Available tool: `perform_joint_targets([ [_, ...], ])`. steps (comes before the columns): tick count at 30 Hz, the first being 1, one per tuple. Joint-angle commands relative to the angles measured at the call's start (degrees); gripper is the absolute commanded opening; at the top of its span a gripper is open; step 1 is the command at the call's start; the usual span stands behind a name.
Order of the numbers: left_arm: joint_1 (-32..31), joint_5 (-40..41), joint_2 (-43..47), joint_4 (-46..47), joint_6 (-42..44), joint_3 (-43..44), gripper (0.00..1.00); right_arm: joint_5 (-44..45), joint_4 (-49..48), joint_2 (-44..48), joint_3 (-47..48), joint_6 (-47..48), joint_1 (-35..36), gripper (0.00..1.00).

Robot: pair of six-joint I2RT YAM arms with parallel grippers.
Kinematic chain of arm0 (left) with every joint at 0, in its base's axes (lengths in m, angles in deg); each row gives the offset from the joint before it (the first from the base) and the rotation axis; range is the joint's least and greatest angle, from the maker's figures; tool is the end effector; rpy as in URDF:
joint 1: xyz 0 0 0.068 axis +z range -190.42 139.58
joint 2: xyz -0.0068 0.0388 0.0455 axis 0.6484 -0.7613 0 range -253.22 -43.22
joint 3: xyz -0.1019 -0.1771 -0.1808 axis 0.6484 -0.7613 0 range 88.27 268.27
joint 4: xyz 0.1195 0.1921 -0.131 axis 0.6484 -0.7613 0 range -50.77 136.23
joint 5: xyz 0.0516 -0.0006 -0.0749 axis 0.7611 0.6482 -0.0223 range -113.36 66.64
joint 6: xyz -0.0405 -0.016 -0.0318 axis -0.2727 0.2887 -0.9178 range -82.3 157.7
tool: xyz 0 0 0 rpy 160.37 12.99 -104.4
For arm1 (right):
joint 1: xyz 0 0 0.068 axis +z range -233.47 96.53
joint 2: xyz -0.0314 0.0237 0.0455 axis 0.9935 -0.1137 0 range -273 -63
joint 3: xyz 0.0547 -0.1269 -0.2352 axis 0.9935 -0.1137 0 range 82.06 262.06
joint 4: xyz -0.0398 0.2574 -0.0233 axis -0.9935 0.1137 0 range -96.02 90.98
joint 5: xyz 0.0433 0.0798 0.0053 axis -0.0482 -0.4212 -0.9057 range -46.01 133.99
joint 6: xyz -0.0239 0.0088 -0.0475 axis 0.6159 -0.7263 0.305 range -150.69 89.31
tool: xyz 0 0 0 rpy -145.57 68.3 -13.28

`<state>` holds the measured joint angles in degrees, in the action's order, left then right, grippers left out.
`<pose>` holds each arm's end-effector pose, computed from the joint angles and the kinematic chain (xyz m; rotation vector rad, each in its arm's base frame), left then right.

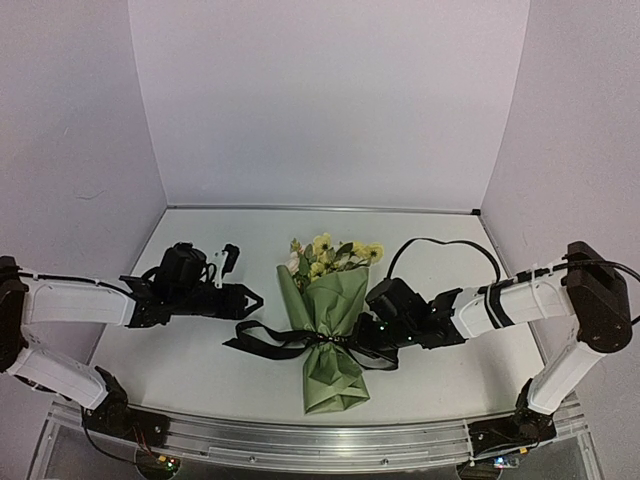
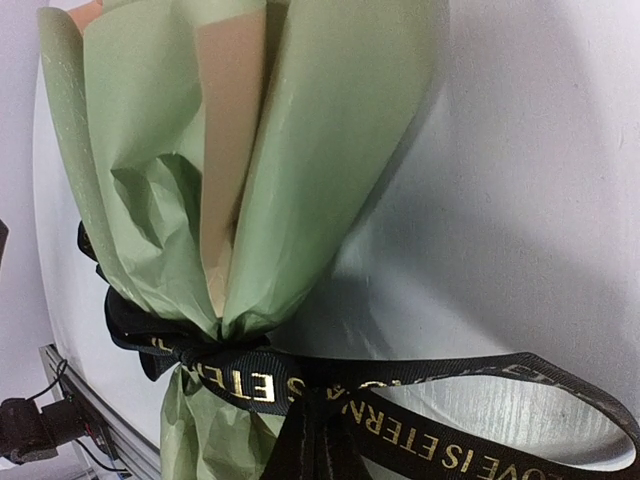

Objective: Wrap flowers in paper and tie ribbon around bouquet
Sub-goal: Tie the half-tied ribbon around the folded bouquet.

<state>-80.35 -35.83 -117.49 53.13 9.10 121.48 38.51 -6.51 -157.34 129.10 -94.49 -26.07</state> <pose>0.1964 -0.1744 0.1909 0.3590 2.2723 -0.8925 0.1723 0.2758 0.1575 0.0989 2.6793 0.9874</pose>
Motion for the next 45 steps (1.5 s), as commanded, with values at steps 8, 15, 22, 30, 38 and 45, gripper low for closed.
perform_joint_targets([
  [8,-11.92,3.35,-10.66,-2.42,21.03,14.38,0.51,0.82,3.57,4.58,0.6,5.7,-0.19,0.0],
  [15,-15.78,4.67,-20.32,-5.0,32.93,22.85,0.46,0.36,5.6,5.26,1.11,7.5,-0.23,0.0],
  [22,-18.76,3.05,-23.55,-1.13,41.6,23.1,0.43,-0.71,7.85,5.44,2.18,8.88,-0.18,0.0],
  [30,-20.13,5.09,-25.82,0.21,47.66,23.41,0.4,-0.3,8.58,5.62,2.05,9.66,-0.17,0.1],
  [38,-20.19,5.41,-26.03,-0.08,47.79,23.39,0.39,3.46,8.44,7.19,0.31,8.93,-0.33,0.29],
  [45,-20.19,5.44,-26.1,-0.27,47.96,23.7,0.38,3.87,6.98,6.68,-0.03,7.53,-1.13,0.34],
])
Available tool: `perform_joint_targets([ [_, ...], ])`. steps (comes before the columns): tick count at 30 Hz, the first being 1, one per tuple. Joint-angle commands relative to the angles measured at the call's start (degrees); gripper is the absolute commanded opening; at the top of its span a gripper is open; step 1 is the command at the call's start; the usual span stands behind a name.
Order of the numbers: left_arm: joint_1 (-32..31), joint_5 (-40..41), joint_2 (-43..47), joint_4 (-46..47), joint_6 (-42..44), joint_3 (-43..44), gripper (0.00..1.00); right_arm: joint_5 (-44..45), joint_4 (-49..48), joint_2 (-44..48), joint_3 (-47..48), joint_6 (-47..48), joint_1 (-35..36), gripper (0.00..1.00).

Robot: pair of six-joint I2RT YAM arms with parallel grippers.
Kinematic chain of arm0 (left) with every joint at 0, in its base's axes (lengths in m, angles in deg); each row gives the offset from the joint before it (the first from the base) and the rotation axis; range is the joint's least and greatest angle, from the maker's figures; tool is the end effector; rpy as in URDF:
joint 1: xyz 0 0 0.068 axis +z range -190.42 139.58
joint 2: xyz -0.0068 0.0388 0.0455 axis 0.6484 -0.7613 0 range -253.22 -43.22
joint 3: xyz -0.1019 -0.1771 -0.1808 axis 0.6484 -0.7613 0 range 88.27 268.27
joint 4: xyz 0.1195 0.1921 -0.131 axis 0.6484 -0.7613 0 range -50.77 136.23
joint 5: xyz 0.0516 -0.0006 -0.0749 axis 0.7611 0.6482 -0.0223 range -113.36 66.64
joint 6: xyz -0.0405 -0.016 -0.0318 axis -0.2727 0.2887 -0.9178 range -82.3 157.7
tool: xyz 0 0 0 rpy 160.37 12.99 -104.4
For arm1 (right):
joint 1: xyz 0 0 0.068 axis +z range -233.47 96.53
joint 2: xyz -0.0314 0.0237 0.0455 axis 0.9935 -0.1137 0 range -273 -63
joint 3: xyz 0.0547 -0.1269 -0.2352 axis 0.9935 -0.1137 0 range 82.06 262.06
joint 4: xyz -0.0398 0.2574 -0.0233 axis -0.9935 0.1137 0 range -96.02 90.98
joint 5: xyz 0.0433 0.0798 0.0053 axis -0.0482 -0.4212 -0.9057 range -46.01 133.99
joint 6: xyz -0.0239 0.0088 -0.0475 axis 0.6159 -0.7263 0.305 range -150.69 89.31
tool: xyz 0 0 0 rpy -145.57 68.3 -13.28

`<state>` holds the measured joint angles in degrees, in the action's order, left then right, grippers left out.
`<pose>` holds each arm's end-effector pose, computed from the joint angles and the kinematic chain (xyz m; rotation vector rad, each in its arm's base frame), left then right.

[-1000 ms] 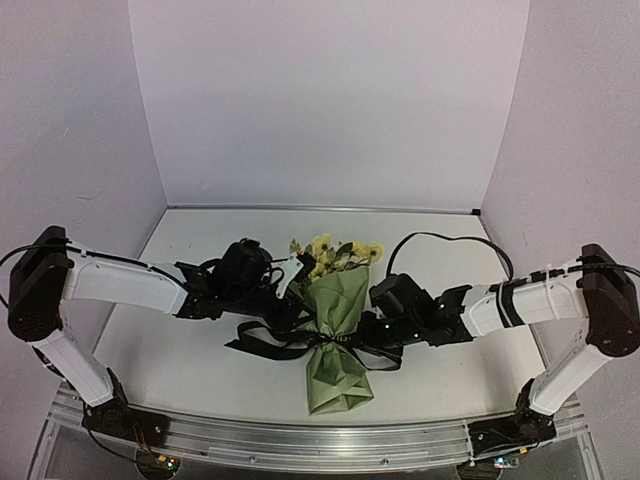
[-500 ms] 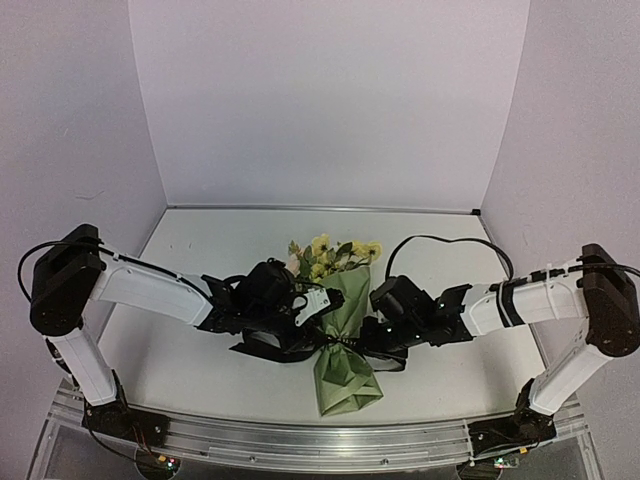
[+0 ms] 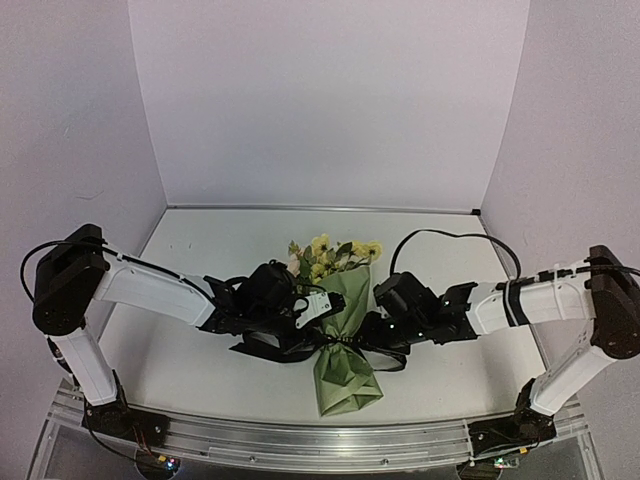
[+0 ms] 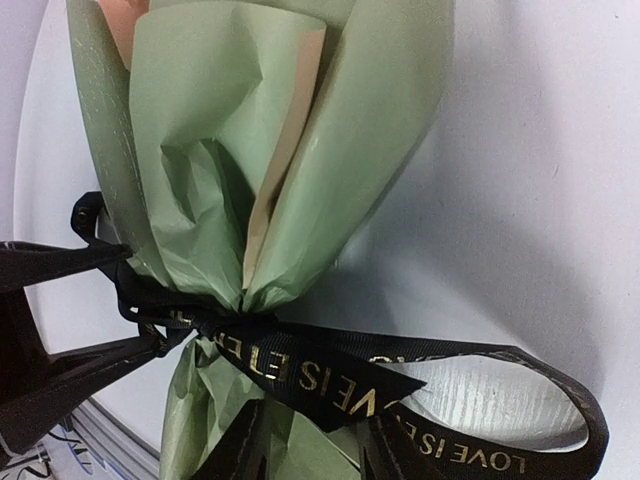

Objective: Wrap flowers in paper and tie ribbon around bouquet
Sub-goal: Tie the half-tied ribbon around the folded bouquet.

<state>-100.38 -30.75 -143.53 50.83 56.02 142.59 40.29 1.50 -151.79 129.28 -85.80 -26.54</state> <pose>0.1776 -0.3162 0.1665 1.5306 1.7727 -0.5169 0.1668 0.2605 0.1770 -0.0743 2.6597 0.8709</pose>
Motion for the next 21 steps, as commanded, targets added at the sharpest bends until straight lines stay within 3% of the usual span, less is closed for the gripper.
perform_joint_targets([
  [1,-0.15,0.42,-0.07,2.05,1.08,2.6,0.38,1.92,-1.25,0.86,-0.2,-1.47,-0.84,0.34],
  [8,-0.16,0.12,0.18,2.3,1.42,2.79,0.38,1.65,-2.06,-0.19,-0.23,-2.25,-1.57,0.27],
  [15,-0.15,-2.15,0.28,4.19,3.36,2.72,0.39,0.29,-2.42,-1.53,0.85,-1.72,-1.81,0.0],
  [21,-0.15,-3.27,-0.28,3.9,5.14,3.66,0.39,0.02,-2.44,-0.97,0.8,-1.08,-1.78,0.0],
])
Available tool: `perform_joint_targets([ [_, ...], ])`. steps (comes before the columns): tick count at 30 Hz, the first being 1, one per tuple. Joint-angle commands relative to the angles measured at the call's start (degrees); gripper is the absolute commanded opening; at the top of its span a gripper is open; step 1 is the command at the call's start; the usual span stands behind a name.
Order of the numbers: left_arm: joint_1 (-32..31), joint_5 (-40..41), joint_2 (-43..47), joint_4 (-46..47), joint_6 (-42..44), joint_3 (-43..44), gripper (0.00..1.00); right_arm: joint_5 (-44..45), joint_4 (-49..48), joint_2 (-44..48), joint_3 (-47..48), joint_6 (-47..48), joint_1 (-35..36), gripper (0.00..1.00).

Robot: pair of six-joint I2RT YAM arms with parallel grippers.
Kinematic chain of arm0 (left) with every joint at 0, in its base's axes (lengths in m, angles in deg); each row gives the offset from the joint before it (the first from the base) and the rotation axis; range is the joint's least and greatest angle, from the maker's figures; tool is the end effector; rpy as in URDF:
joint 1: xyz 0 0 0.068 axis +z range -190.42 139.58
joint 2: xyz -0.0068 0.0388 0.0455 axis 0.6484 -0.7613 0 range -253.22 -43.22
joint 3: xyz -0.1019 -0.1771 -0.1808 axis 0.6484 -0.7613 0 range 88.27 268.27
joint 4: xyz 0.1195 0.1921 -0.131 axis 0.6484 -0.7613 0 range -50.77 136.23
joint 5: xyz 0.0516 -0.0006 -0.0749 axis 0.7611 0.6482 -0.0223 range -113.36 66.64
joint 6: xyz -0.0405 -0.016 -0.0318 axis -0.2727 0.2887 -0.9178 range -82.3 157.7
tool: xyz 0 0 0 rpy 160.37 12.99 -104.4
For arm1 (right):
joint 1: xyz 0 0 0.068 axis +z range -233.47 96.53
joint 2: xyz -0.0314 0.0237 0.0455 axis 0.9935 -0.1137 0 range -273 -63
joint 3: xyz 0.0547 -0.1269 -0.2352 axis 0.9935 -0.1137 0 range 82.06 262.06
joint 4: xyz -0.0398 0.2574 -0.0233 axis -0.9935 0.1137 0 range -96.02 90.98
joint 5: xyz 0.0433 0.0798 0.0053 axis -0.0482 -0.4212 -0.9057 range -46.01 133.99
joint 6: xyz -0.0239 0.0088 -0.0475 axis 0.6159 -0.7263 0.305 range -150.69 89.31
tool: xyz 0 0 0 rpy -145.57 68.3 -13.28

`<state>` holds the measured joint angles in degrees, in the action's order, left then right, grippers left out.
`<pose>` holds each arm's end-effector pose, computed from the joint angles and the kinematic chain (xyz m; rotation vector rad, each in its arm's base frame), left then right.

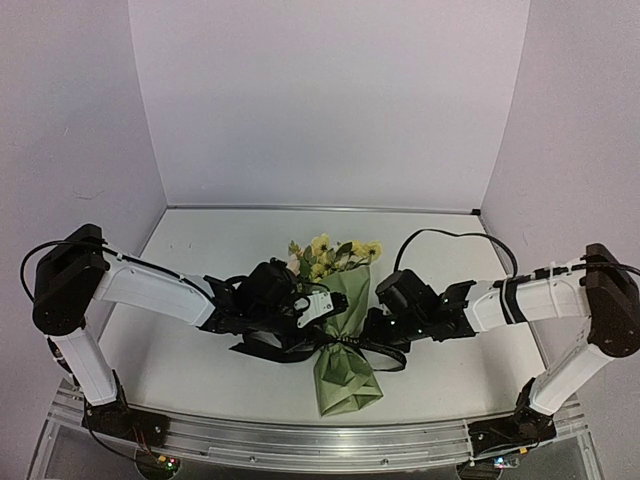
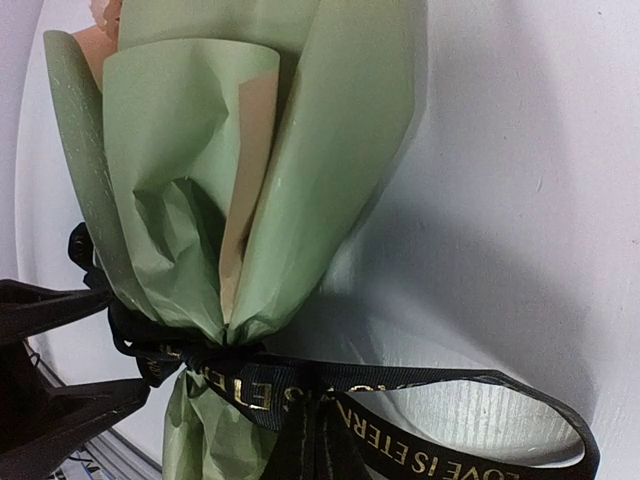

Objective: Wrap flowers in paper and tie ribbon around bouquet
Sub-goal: Tie the half-tied ribbon around the folded bouquet.

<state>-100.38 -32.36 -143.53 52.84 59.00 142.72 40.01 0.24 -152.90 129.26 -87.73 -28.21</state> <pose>0.1781 -0.3192 0.1702 1.5631 1.6900 -0.5318 0.1759 0.2580 0.1728 0.0067 2.6624 0.8790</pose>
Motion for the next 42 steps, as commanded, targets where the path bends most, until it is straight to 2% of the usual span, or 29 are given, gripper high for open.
perform_joint_targets([
  [1,-0.15,-1.71,-0.53,1.86,2.56,3.75,0.39,0.39,-1.17,0.38,0.8,0.93,-0.11,0.0],
  [11,-0.15,-3.97,-5.13,-0.1,7.43,6.96,0.34,-0.06,-0.63,2.25,-0.3,2.59,-0.13,0.0],
  [17,-0.49,-2.36,-7.37,-0.77,10.0,7.93,0.31,0.25,-0.15,3.69,-1.33,3.08,-0.16,0.0],
  [42,-1.12,-1.54,-8.57,-4.23,10.48,6.46,0.26,6.69,7.11,9.59,-3.36,7.75,-1.08,0.0],
])
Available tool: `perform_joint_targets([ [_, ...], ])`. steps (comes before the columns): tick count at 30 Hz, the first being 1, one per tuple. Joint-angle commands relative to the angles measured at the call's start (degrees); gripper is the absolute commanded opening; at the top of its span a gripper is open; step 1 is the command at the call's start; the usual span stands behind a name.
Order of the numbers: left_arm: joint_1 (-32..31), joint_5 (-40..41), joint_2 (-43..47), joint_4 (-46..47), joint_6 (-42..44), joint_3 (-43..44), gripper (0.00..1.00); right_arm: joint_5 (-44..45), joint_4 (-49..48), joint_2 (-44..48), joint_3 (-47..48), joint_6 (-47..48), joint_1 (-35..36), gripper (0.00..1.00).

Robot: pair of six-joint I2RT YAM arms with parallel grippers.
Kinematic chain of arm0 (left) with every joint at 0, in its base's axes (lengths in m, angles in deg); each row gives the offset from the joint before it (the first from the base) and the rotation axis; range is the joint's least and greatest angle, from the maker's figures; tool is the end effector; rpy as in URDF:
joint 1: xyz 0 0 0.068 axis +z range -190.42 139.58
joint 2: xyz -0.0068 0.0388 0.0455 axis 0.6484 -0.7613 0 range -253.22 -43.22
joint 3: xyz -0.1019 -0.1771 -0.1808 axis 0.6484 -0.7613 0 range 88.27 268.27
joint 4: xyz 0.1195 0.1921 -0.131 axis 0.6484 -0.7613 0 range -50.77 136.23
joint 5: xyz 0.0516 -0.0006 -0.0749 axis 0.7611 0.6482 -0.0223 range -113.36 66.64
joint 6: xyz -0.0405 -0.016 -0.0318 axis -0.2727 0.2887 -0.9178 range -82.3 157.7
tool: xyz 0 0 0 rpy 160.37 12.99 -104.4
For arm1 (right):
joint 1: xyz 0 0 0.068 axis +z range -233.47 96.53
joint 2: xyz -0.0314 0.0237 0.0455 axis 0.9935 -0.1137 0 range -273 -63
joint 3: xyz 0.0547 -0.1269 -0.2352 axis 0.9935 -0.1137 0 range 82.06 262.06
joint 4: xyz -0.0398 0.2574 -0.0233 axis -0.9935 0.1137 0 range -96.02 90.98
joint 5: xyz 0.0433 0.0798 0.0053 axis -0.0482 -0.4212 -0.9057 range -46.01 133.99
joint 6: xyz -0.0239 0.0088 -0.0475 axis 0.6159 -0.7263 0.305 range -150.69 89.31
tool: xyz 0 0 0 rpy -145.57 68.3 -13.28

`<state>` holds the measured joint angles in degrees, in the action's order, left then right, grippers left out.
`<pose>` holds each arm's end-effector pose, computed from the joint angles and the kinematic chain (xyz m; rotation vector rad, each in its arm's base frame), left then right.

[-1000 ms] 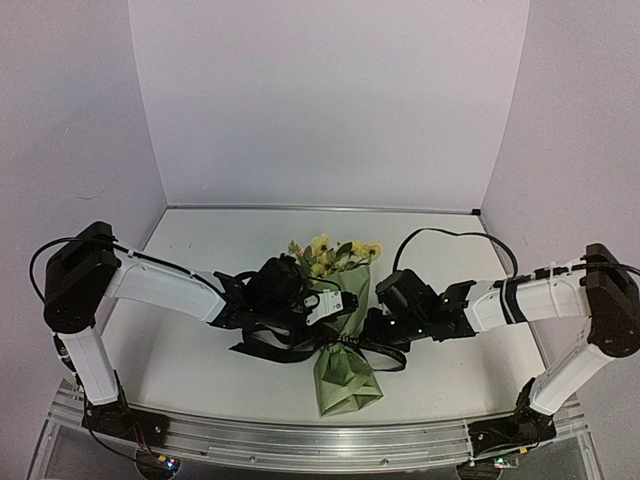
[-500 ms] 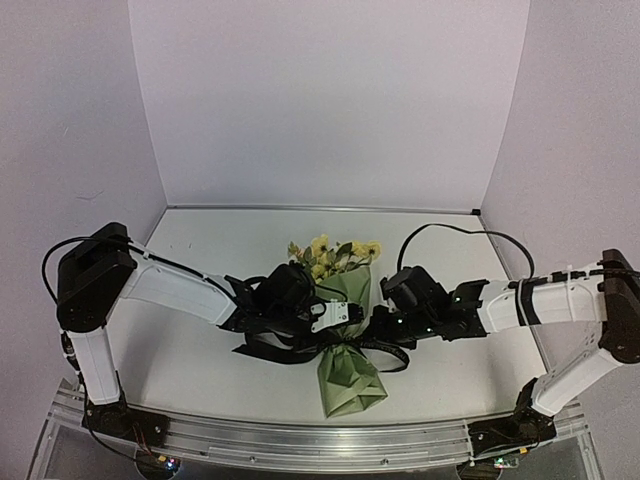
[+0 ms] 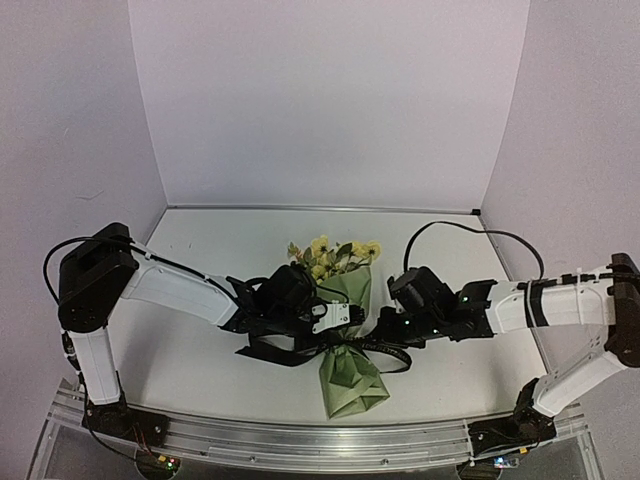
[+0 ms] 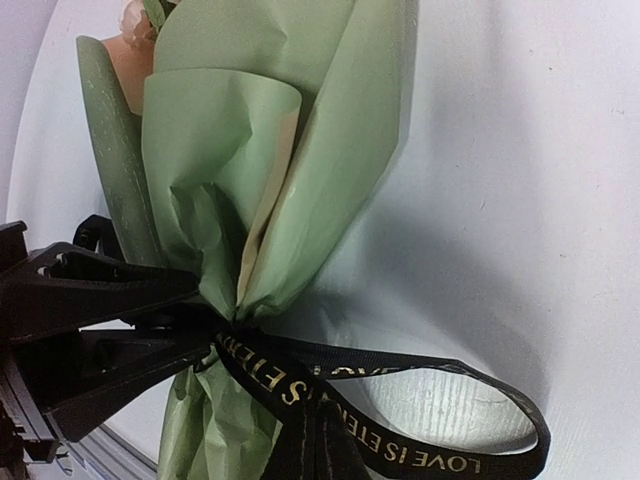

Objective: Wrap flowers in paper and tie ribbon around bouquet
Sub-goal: Tie the half-tied ribbon around the folded bouquet.

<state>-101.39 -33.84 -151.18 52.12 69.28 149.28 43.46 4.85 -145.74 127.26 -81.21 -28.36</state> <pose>0.1859 -0.3483 0.1550 1.7410 1.5315 -0.4728 0.1658 0.2383 0.1917 -0.1086 2.5955 0.7932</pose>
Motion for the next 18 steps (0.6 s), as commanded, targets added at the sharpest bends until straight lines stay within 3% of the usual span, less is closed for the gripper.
perform_joint_targets([
  [1,-0.11,-0.08,-0.92,-3.49,0.09,-0.11,0.26,3.29,2.64,2.72,-1.6,1.37,-1.06,0.0],
  [18,-0.11,0.33,-0.81,-3.44,-0.49,-0.81,0.26,3.78,4.21,7.63,-6.23,2.01,-3.63,0.0],
])
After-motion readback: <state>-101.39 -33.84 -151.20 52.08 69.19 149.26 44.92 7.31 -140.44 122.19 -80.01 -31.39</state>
